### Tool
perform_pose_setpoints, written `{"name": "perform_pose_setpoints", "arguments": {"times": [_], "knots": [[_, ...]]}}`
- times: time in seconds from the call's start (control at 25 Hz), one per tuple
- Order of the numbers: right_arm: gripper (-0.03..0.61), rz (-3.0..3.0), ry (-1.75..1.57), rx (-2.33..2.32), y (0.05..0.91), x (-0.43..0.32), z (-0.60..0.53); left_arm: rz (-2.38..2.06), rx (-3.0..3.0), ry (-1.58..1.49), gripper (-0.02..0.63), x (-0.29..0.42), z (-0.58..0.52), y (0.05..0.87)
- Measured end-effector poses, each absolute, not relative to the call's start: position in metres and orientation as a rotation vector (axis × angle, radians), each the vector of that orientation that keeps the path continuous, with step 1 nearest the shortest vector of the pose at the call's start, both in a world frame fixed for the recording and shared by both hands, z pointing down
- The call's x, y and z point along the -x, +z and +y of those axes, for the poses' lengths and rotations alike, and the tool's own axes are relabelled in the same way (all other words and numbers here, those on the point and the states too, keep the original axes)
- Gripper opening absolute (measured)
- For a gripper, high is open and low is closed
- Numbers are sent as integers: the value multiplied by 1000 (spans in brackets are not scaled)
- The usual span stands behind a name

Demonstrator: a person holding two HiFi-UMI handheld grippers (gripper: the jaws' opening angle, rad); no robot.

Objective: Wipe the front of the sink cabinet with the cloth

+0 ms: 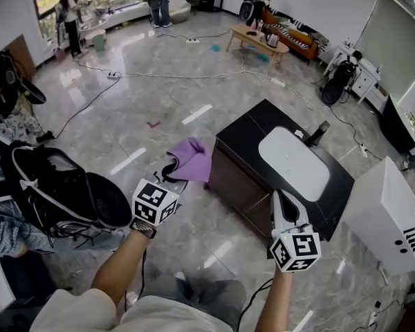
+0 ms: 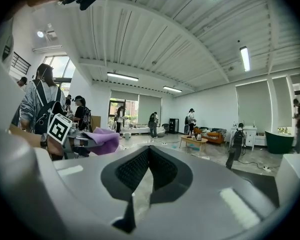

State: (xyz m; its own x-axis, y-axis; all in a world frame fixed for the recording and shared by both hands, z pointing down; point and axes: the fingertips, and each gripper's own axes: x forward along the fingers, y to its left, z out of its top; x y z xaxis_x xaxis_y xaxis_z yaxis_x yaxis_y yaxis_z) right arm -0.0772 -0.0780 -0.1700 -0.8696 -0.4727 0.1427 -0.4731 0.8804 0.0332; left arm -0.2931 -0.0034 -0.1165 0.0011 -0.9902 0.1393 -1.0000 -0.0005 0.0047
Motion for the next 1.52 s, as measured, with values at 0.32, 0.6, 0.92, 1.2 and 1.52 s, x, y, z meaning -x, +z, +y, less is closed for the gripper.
{"name": "perform_pose_setpoints", "arguments": {"times": [0.32,0.6,0.92,1.2,1.52], "knots": [[6,-2940,19,-698,-71,83,-131,-2197,-2087,115,46,316,-65,-16],[8,-2929,-23,-652,7,92,-167,-2245,-2014,58,46,342,-111,60],[8,-2961,-54,-613,103,117,-207,-2291,-1942,74,46,388,-172,170],[7,-2965,-92,-628,202,125,-231,-2352,-1929,63,46,415,-215,264],[8,-3022,-74,-653,282,125,-237,-2419,-1918,-43,44,441,-237,338]]}}
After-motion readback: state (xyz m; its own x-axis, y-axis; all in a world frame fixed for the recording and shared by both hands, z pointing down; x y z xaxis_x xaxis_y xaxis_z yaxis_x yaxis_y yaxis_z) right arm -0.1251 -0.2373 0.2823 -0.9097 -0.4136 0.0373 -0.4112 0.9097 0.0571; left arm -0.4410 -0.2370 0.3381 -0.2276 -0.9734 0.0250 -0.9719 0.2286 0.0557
